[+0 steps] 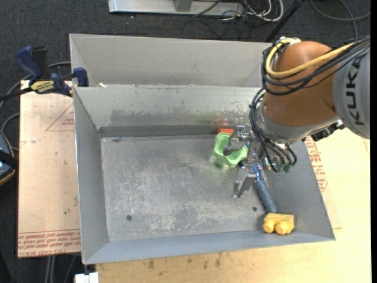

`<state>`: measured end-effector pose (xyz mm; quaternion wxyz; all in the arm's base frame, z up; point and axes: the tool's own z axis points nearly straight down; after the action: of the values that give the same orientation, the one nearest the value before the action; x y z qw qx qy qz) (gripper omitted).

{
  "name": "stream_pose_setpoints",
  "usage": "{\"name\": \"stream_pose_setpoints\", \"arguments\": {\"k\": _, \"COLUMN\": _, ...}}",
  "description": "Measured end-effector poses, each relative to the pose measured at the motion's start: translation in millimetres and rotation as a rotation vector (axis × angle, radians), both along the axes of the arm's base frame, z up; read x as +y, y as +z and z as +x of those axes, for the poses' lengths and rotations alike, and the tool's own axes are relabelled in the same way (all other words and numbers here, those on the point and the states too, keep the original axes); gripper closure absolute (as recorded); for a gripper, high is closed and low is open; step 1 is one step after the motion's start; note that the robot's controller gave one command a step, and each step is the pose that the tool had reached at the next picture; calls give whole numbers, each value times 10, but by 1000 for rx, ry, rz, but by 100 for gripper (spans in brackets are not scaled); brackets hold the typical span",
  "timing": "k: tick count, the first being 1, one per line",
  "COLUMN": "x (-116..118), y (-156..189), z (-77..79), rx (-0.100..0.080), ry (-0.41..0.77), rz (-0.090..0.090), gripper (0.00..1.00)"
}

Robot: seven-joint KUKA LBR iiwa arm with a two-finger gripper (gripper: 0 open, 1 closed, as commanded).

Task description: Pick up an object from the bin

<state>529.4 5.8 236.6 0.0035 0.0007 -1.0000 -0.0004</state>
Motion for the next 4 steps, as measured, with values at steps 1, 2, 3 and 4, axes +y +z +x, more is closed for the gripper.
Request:
{"name": "stream_pose_setpoints", "arguments": {"k": 1, "x": -1139, "y": -1172, "z": -67, "rx": -1, "ry": 151, "rz": -1, "gripper": 0}}
{"name": "stream_pose_setpoints", "arguments": {"k": 2, "x": -1450, "y": -1552, "z": 41, "rx": -1, "ry": -7, "rz": 12, "gripper": 0}}
{"name": "stream_pose_setpoints", "arguments": {"k": 3, "x": -1408, "y": -1236, "z": 24, "rx": -1, "ry": -410, "rz": 13, "gripper": 0}}
{"name": "stream_pose_setpoints", "arguments": {"k": 4, "x": -1504, "y": -1233, "z": 13, "rx": -7, "ry": -421, "rz": -1, "gripper": 100}}
